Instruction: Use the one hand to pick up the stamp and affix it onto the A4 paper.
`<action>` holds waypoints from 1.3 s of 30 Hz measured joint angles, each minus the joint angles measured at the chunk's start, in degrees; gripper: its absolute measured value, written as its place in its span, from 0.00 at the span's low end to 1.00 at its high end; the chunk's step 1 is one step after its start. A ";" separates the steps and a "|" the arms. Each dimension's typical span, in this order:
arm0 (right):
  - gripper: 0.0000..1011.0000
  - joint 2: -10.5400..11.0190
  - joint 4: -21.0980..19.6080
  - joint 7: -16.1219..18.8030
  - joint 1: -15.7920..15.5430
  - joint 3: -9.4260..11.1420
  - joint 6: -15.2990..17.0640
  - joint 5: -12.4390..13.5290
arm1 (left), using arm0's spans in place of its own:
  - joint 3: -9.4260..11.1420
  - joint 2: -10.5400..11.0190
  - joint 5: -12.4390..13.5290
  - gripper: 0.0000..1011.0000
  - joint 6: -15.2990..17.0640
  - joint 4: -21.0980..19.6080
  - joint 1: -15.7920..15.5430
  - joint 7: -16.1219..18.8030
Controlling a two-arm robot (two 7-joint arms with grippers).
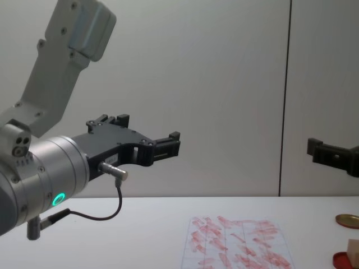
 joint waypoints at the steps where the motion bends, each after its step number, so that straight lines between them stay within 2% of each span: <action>1: 0.99 0.00 0.00 0.00 0.00 0.00 0.00 0.00 | 0.00 0.00 0.00 0.98 0.00 0.00 0.00 0.00; 39: 0.99 -0.02 0.04 0.00 0.04 0.00 0.03 0.00 | 0.00 0.00 0.00 0.98 0.00 0.00 0.00 0.00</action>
